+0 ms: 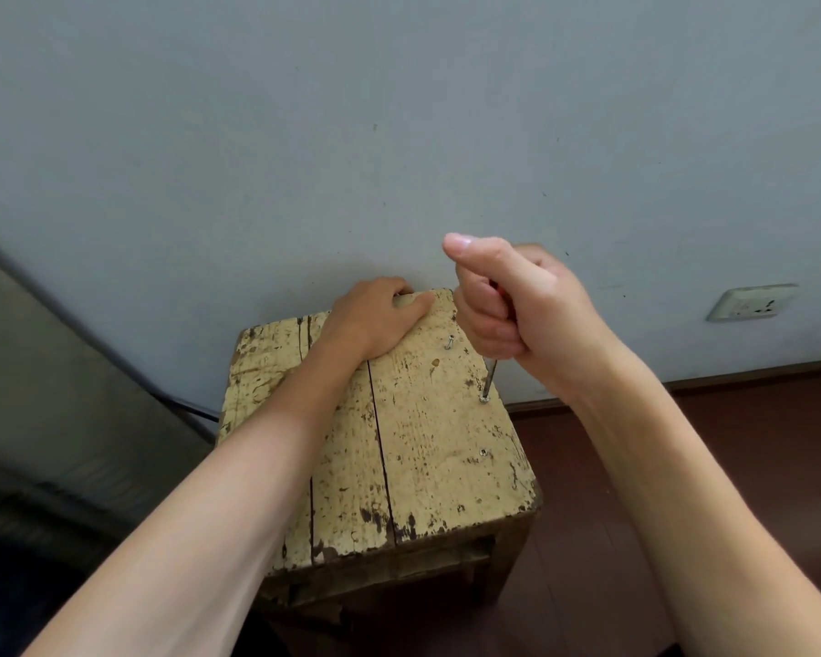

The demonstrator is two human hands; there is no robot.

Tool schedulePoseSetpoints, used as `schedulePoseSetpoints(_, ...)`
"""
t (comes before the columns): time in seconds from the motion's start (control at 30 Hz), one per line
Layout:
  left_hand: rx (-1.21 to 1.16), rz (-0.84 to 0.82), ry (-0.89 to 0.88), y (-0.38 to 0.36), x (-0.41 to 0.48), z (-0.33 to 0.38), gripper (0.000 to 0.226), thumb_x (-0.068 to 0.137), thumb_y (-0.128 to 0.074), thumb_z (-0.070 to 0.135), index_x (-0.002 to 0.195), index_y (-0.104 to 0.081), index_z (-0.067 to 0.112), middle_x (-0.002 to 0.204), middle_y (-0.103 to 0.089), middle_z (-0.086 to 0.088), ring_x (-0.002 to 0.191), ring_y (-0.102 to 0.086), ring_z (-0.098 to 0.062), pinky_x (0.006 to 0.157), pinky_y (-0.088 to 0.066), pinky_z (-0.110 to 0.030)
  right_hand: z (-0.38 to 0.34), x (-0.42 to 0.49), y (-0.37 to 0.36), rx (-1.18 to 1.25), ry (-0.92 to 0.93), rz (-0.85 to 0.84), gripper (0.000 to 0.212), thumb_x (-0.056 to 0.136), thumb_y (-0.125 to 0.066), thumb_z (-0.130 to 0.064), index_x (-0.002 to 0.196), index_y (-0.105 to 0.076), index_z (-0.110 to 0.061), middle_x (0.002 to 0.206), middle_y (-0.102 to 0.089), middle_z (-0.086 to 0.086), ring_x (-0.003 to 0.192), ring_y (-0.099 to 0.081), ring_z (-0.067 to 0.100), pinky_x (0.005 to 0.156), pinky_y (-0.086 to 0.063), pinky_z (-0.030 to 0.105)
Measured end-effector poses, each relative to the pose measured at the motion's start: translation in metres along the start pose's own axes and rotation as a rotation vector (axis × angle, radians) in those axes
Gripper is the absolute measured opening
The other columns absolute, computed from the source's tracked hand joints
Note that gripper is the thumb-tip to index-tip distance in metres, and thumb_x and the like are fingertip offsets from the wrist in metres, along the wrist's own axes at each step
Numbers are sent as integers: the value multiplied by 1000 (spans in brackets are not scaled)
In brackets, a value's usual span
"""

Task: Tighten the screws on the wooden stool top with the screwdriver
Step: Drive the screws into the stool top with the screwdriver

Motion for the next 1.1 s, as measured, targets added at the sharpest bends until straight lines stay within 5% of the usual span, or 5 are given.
schedulePoseSetpoints(0.27,-19,10,-4,-4,5,-5,60,85,-40,80,112,-70,36,107,-71,13,96,-63,-15,82,-48,-36,2,-24,36,143,136,696,54,106,-49,-20,62,-19,-24,54,-19,-5,48,-15,14,48,-15,27)
schedulePoseSetpoints(0.47,1,17,2,-2,3,-4,64,83,-37,82,112,-70,36,106,-70,11,96,-64,-19,79,-47,-36,-12,-4,21,-91,146,306,17,106,-51,-14,96,-65,-19,62,-53,-2,50,-49,10,49,-39,21)
schedulePoseSetpoints(0.63,1,-22,-27,-3,0,1,59,89,-38,79,122,-65,39,117,-70,6,105,-65,-23,90,-53,-43,-9,1,3,-12,164,-13,33,101,-45,-20,116,-74,-17,98,-80,7,84,-76,22,71,-57,30)
schedulePoseSetpoints(0.87,13,14,-18,-1,2,-1,57,87,-38,77,110,-69,34,106,-70,9,93,-61,-18,75,-43,-34,-9,-3,11,67,202,200,54,100,-49,-25,46,-45,-23,40,-33,-7,34,-25,10,41,-24,16)
schedulePoseSetpoints(1.1,0,9,-1,-3,4,-4,57,88,-41,77,114,-70,35,111,-71,11,99,-62,-17,79,-42,-34,-1,-25,33,91,217,698,43,100,-51,-24,66,-28,-15,58,-22,4,53,-20,17,50,-18,35)
Point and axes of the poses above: each hand's wrist, its own x-axis towards the middle knuckle, its own y-axis out of the back of the hand, z = x × y, the point moved 10 cm from there along x, towards the middle knuckle
